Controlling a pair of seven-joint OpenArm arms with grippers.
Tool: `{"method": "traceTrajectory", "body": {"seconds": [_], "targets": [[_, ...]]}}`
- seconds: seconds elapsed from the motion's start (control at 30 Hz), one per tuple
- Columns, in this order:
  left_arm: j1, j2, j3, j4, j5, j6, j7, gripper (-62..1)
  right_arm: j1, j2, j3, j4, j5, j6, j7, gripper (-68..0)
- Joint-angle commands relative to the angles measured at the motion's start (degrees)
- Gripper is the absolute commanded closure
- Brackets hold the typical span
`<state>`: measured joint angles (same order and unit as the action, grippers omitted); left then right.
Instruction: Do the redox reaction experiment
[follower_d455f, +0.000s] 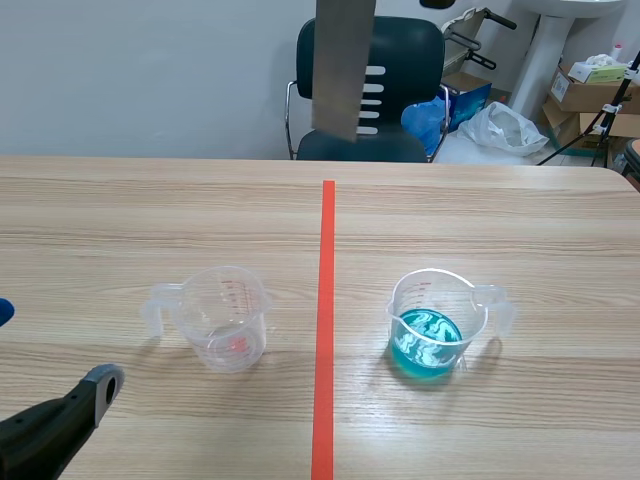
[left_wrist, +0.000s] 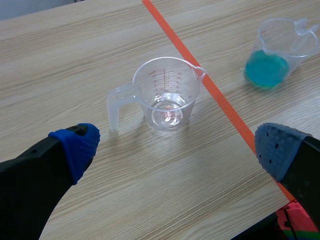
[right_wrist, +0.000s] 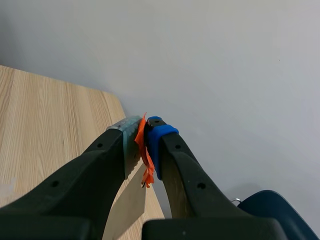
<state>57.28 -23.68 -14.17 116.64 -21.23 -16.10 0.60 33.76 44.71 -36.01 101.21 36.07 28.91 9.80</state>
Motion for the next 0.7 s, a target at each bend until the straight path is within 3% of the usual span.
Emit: {"method": "traceTrajectory", "body": {"seconds": [0.0,0.27,0.67], "targets": [[-0.2,0.0,0.3,1.0,-0.3,0.1,-0.6,-62.3,1.8,-0.1,-0.7,0.4,0.7,-0.4,0.6,-1.3],[-0.2,0.0,0.3,1.0,-0.3,0.1,-0.6,-62.3,5.5,-1.3,-10.7,0.4,-1.9,-0.7,0.8,-1.3],[-0.2,0.0,0.3,1.0,-0.3,0.1,-0.6,-62.3,5.6,-7.5,-17.4,0.4,-9.4,-0.6,0.6,-1.3]]}}
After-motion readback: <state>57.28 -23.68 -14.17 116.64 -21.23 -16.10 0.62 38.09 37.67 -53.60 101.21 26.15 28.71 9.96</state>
